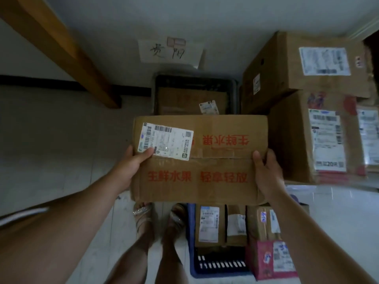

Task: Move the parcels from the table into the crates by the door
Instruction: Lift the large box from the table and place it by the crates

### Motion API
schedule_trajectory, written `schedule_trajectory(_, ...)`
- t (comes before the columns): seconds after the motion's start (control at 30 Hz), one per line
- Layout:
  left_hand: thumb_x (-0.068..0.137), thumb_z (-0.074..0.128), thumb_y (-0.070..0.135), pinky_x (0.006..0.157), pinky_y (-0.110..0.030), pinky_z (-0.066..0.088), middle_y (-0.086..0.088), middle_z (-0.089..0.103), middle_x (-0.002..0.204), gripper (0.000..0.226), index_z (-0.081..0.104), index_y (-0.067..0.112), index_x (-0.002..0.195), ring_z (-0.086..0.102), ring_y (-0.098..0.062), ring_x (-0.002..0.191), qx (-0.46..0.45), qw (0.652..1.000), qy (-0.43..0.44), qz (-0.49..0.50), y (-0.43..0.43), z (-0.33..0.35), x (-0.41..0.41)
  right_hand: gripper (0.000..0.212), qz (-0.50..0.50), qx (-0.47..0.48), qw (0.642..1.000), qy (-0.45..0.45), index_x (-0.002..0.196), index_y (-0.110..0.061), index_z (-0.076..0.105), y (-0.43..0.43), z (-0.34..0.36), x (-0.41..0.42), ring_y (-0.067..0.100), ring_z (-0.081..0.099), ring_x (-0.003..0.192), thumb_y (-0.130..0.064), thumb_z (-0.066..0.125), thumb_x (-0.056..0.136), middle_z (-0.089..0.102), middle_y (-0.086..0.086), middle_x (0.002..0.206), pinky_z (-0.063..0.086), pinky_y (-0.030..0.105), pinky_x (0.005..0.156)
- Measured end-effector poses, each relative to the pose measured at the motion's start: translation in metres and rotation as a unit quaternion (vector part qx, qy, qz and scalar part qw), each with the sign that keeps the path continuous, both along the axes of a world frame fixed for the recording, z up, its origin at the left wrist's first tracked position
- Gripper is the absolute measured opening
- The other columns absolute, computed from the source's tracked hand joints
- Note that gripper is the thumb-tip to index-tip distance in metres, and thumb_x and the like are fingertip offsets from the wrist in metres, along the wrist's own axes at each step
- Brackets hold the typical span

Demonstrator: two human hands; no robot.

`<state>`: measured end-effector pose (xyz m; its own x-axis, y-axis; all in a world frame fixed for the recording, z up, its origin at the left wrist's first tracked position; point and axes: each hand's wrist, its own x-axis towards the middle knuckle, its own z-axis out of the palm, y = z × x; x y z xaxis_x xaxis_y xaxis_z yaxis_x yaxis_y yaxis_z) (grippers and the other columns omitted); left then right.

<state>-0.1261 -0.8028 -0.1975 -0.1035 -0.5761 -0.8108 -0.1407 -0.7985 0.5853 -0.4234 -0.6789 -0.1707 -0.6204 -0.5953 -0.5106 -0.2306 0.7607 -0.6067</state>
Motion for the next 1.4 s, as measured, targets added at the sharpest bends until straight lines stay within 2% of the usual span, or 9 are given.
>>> schedule_trajectory(0.07,0.085,0.067,0.027,0.07,-0.033,0.054,-0.001,0.067,0.111,0.04,0.052,0.022,0.122,0.066,-0.02,0.097,0.007,1.0,-0.01,-0.011,-0.002,-0.019,0.001,0.02,0.014,0.004,1.0,-0.005,0.11,-0.027,0.045,-0.003,-0.016,0.002,0.007,0.058,0.08,-0.042,0.038,0.099,0.058,-0.012,0.091,0.041,0.026,0.061)
schedule_trajectory(0.27,0.083,0.067,0.029,0.055,-0.026,0.056,0.008,0.073,0.098,0.033,0.059,0.029,0.115,0.071,-0.011,0.083,-0.015,1.0,-0.02,-0.006,-0.006,-0.049,0.014,0.02,0.052,-0.031,0.998,0.018,0.107,-0.028,0.046,-0.026,-0.033,0.004,0.001,0.057,0.078,-0.045,0.038,0.098,0.058,-0.016,0.088,0.039,0.021,0.059)
schedule_trajectory(0.4,0.084,0.068,0.029,0.083,-0.045,0.053,0.002,0.071,0.104,0.028,0.064,0.026,0.111,0.067,-0.022,0.096,-0.023,0.995,-0.101,0.007,-0.008,-0.05,0.015,0.025,0.056,-0.027,0.998,0.026,0.106,-0.023,0.048,-0.016,-0.036,0.006,0.005,0.059,0.077,-0.044,0.038,0.098,0.06,-0.011,0.089,0.045,0.024,0.061)
schedule_trajectory(0.5,0.084,0.067,0.03,0.09,-0.047,0.05,0.001,0.069,0.105,0.024,0.064,0.027,0.107,0.065,-0.023,0.096,-0.037,0.989,-0.144,-0.013,-0.012,-0.042,0.011,0.026,0.031,-0.012,0.999,0.007,0.106,-0.022,0.048,-0.006,-0.041,0.008,0.008,0.06,0.079,-0.044,0.036,0.099,0.06,-0.009,0.091,0.045,0.026,0.061)
schedule_trajectory(0.73,0.087,0.064,0.032,0.081,-0.037,0.051,0.005,0.065,0.103,0.026,0.058,0.023,0.11,0.062,-0.017,0.093,-0.089,0.976,-0.182,-0.077,-0.002,-0.043,-0.014,0.027,0.028,0.043,0.999,-0.007,0.106,-0.015,0.043,-0.006,-0.071,-0.011,0.023,0.057,0.085,-0.04,0.033,0.101,0.057,0.004,0.095,0.041,0.031,0.073)
schedule_trajectory(0.9,0.087,0.062,0.033,0.058,-0.019,0.038,0.02,0.055,0.084,0.018,0.054,0.024,0.101,0.052,0.002,0.074,-0.137,0.956,-0.238,-0.106,0.011,-0.053,-0.013,0.026,0.009,0.048,0.999,-0.01,0.101,-0.018,0.046,0.005,-0.084,-0.013,0.012,0.055,0.077,-0.042,0.036,0.1,0.056,-0.004,0.088,0.039,0.027,0.064)
schedule_trajectory(1.13,0.087,0.063,0.032,0.073,-0.031,0.047,0.01,0.06,0.099,0.017,0.054,0.025,0.1,0.058,-0.014,0.089,-0.139,0.949,-0.255,-0.123,0.007,-0.046,-0.012,0.027,0.011,0.051,0.998,0.023,0.097,-0.015,0.049,0.003,-0.071,-0.012,0.011,0.051,0.072,-0.039,0.038,0.1,0.052,-0.006,0.08,0.035,0.027,0.063)
schedule_trajectory(1.23,0.087,0.062,0.033,0.087,-0.04,0.049,0.006,0.062,0.104,0.019,0.056,0.025,0.103,0.06,-0.02,0.098,-0.111,0.956,-0.244,-0.119,-0.004,-0.05,-0.016,0.029,0.019,0.064,0.997,0.03,0.101,-0.013,0.051,-0.009,-0.073,-0.013,0.021,0.053,0.083,-0.039,0.037,0.101,0.055,0.001,0.088,0.038,0.034,0.075)
schedule_trajectory(1.4,0.09,0.059,0.03,0.091,-0.038,0.046,-0.003,0.061,0.121,0.031,0.054,0.019,0.119,0.058,-0.025,0.108,-0.076,0.969,-0.206,-0.112,-0.01,-0.066,-0.021,0.041,0.023,0.101,0.994,0.026,0.122,-0.006,0.051,-0.018,-0.088,-0.014,0.033,0.054,0.106,-0.039,0.035,0.101,0.057,0.013,0.111,0.036,0.034,0.08)
